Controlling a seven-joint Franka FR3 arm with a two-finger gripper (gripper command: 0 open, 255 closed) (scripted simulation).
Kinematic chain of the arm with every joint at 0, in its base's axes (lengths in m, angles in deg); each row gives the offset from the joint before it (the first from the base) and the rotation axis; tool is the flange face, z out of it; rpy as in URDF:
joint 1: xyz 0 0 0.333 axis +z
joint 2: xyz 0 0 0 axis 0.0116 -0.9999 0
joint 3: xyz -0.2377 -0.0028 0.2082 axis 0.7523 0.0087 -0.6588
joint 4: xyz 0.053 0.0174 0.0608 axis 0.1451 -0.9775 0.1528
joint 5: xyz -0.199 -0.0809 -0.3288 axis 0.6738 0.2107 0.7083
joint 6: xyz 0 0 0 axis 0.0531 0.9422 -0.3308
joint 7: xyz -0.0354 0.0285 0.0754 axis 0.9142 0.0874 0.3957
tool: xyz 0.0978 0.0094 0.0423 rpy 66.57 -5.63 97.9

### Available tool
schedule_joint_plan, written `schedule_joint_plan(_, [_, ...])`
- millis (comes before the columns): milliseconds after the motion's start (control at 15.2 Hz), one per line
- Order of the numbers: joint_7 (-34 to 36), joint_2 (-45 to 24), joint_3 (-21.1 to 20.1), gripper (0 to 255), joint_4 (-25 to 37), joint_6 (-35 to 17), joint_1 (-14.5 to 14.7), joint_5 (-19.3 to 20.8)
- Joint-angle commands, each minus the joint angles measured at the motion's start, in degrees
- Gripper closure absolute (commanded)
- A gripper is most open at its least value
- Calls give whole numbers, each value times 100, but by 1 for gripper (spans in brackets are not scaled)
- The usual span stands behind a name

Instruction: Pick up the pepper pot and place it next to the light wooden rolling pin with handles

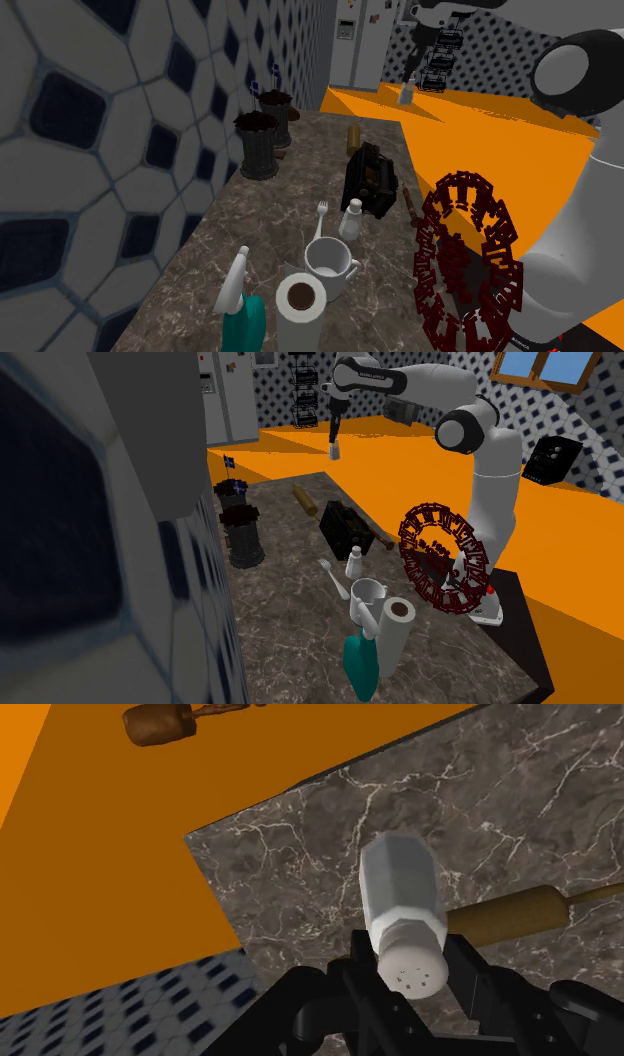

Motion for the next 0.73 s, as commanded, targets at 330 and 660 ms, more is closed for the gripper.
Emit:
schedule_joint_plan(330, [-101, 51, 16, 255, -589, -537, -27, -13])
schedule_joint_plan(660, [-119, 114, 12, 255, -1064, -949, -12, -11])
